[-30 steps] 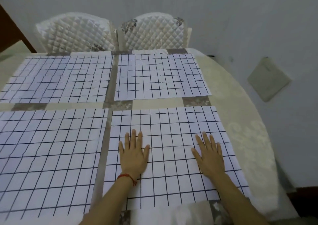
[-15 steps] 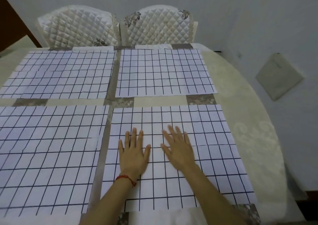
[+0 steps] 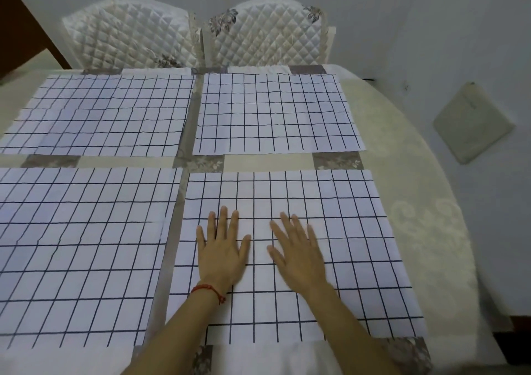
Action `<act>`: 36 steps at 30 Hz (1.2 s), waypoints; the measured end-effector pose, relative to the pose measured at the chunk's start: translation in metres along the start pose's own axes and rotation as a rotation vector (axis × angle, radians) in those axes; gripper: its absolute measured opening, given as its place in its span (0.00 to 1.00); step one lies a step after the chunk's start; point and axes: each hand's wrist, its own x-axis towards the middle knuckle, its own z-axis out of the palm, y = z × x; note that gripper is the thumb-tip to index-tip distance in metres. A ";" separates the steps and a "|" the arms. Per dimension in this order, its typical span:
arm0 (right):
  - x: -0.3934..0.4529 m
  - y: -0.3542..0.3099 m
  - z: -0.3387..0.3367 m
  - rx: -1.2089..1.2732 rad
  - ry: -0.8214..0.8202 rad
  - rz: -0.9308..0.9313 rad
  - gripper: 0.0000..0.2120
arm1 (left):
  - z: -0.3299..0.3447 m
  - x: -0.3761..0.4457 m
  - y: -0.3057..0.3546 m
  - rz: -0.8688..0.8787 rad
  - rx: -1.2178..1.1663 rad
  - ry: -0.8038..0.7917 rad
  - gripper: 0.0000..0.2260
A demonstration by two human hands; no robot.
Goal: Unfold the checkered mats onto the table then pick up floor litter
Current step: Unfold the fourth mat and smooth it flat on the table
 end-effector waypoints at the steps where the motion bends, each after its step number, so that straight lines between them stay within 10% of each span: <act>1: -0.004 0.011 0.000 -0.005 0.000 0.045 0.30 | 0.000 0.000 0.000 -0.001 -0.007 0.000 0.36; 12: -0.051 0.102 -0.023 0.044 0.030 0.312 0.36 | -0.003 -0.004 0.017 -0.077 -0.019 -0.023 0.35; 18: -0.051 0.104 -0.021 0.049 0.051 0.293 0.38 | 0.014 -0.044 0.053 0.283 -0.007 -0.108 0.32; 23: -0.051 0.107 -0.021 0.054 0.013 0.283 0.41 | 0.008 -0.037 0.013 0.096 0.017 -0.041 0.35; 29: -0.069 0.118 -0.070 0.584 0.038 0.277 0.23 | -0.016 -0.044 0.035 -0.060 -0.111 -0.108 0.27; 36: -0.186 0.176 -0.128 0.603 0.236 0.477 0.17 | -0.033 -0.086 0.142 0.193 -0.267 -0.222 0.22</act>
